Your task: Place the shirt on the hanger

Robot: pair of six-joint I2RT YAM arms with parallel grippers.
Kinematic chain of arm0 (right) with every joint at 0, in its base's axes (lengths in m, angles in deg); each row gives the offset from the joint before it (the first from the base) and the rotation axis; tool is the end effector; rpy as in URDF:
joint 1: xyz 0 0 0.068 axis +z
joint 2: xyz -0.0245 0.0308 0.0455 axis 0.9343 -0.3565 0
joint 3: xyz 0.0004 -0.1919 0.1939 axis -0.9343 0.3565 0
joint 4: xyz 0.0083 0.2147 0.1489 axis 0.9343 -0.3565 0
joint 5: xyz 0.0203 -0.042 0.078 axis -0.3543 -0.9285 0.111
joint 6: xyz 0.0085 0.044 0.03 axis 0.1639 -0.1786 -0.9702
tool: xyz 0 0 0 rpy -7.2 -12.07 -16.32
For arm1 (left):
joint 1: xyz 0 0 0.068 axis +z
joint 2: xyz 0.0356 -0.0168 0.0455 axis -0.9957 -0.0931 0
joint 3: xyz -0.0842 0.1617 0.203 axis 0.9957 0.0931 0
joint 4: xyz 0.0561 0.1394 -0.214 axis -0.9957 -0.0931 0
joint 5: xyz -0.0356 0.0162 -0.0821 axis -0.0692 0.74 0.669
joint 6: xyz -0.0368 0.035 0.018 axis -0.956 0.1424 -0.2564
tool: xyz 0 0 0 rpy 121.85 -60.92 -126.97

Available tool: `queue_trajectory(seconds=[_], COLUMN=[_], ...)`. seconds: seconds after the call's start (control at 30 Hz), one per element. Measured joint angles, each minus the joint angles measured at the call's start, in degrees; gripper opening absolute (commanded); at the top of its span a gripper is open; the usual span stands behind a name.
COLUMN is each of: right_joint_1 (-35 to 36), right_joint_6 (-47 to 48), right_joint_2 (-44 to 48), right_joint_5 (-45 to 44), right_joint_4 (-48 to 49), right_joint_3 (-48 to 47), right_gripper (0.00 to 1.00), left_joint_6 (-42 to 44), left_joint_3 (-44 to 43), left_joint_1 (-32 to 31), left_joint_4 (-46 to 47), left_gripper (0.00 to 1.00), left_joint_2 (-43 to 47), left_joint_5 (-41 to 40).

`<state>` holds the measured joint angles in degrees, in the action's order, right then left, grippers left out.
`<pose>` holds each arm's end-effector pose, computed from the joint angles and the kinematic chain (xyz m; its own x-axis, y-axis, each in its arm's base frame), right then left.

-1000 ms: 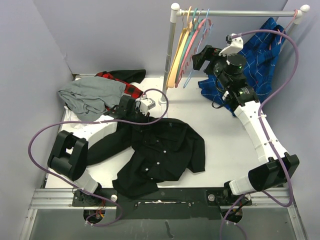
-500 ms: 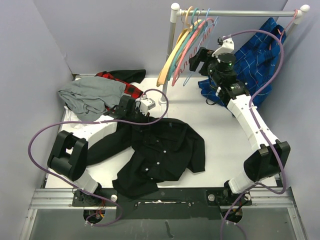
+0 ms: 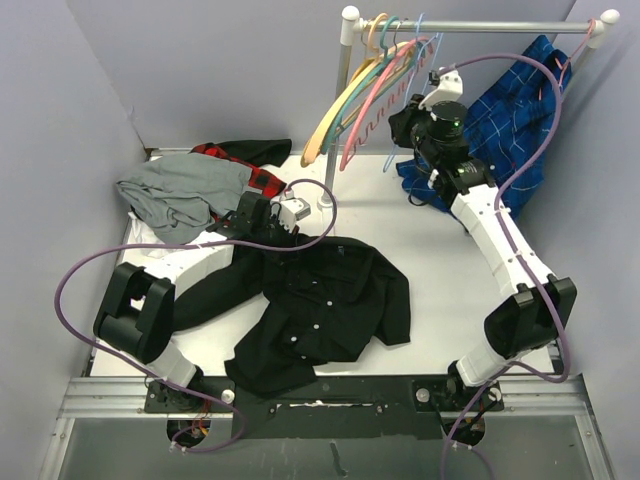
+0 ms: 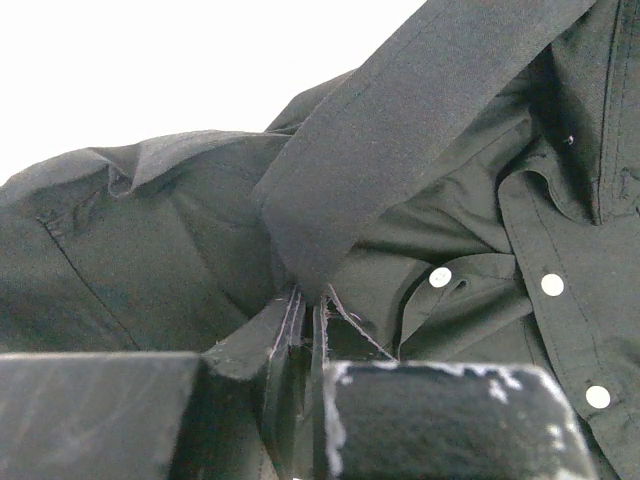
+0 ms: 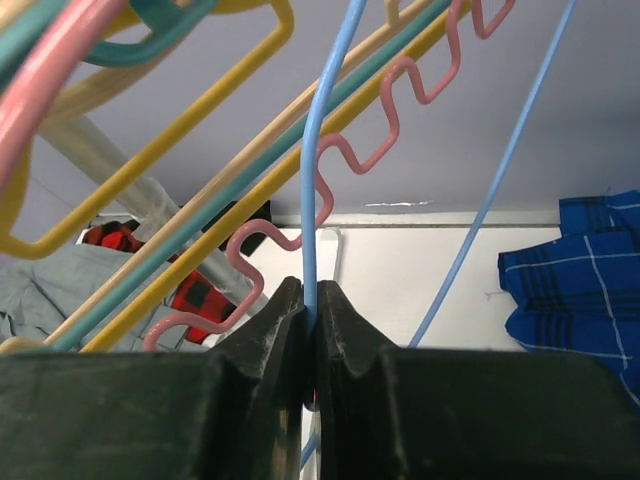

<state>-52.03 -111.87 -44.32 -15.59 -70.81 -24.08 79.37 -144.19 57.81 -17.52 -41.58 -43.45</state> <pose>0.3623 0.1093 0.4325 -0.2145 0.3752 -0.9018 -0.1678 0.8954 0.4124 0.2951 -0.1671 0.2165 -0.5526 0.4175 -0.7213 0.7584 0.6108 -0.2276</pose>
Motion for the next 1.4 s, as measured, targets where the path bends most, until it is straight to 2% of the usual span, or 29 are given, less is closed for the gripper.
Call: queue_trajectory(seconds=[0.33,0.57,0.7,0.87,1.0,1.2,1.4], right_joint_1=[0.0,-0.3,-0.3,-0.3,-0.3,-0.5,-0.5], right_joint_6=[2.7,2.3,1.3,-1.5,-4.3,-13.7,-24.9], right_joint_2=[7.4,12.6,20.4,35.6,48.2,65.7,72.1], right_joint_5=[-0.3,1.0,2.4,6.8,14.2,32.9,46.7], right_joint_4=[-2.2,-8.4,-11.0,-15.5,-20.1,-20.8,-20.9], right_joint_3=[-0.1,-0.6,4.4,13.4,22.1,40.3,51.9], right_gripper=[0.0,0.0,0.0,0.0,0.0,0.0,0.0], left_joint_6=[0.5,2.5,3.7,5.3,7.2,9.8,10.6], left_joint_3=[0.0,0.0,-0.2,-0.5,-0.5,0.6,0.5], left_joint_1=[0.0,0.0,0.0,-0.2,-0.4,-0.5,-0.9], left_joint_4=[-0.7,-1.8,-2.6,-4.0,-5.2,-5.4,-5.6], left_gripper=[0.0,0.0,0.0,0.0,0.0,0.0,0.0], left_joint_2=[0.2,0.7,1.8,3.1,4.9,8.2,9.7], left_joint_5=[0.4,0.3,-0.3,-0.6,0.0,2.2,1.4])
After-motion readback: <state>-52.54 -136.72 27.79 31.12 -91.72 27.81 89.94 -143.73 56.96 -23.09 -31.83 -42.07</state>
